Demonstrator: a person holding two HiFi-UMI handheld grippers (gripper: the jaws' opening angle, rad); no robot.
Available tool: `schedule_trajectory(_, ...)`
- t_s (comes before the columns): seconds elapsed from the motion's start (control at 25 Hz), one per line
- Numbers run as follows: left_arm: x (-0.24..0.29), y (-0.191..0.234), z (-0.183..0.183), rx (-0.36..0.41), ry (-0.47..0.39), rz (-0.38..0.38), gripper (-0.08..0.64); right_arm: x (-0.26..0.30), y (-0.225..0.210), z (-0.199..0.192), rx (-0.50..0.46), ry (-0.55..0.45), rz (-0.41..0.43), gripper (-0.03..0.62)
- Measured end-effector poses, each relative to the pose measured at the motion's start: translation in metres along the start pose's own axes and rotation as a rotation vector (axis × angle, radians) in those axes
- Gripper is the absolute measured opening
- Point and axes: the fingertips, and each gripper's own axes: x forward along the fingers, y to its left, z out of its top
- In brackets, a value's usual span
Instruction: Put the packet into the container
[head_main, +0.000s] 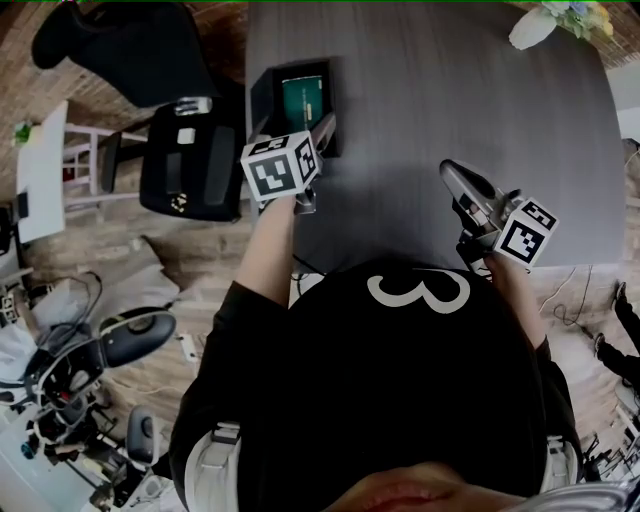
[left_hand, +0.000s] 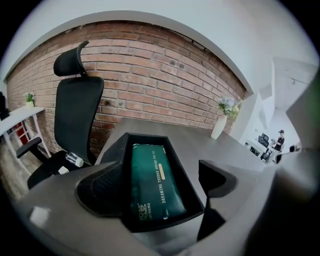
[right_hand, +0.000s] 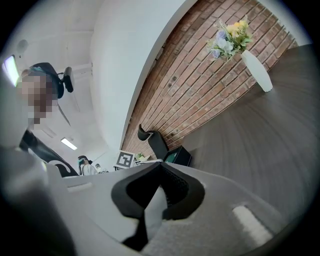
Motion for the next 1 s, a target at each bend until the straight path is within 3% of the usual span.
schedule_trajectory(0.08, -0.005, 0.007, 0.000, -0.015, -0.005, -0.003, 0.474, 0.007, 0.002, -0.001, 0.001, 0.008, 0.008, -0.003)
schedule_trajectory(0.28, -0.032, -0.007, 0.001, -0.079, -0.070, -0.097, 0.328, 0.012, 0.008, -0.002, -0.008, -0.006, 0.061, -0.005)
schedule_trajectory(0.36, -0.050, -0.030, 0.000, -0.084, -0.084, -0.170, 0.275, 0.005, 0.014, -0.001, -0.012, -0.012, 0.093, -0.005)
schedule_trajectory(0.44, -0.070, -0.058, 0.000, -0.104, -0.098, -0.272, 0.168, 0.000, 0.023, 0.002, -0.034, -0.010, 0.120, -0.005)
schedule_trajectory(0.56, -0.108, -0.098, 0.003, -0.161, -0.150, -0.424, 0.112, -0.009, 0.042, 0.010, -0.092, 0.005, 0.157, -0.005)
schedule_trajectory(0.68, -0.144, -0.134, 0.006, -0.151, -0.206, -0.539, 0.039, -0.014, 0.059, 0.014, -0.141, 0.015, 0.204, -0.005)
schedule_trajectory(0.76, -0.164, -0.156, 0.006, -0.137, -0.229, -0.593, 0.018, -0.018, 0.068, 0.012, -0.149, 0.023, 0.233, -0.005)
schedule_trajectory(1.0, -0.204, -0.199, -0.004, -0.143, -0.263, -0.659, 0.012, -0.035, 0.099, -0.006, -0.228, 0.080, 0.322, -0.005)
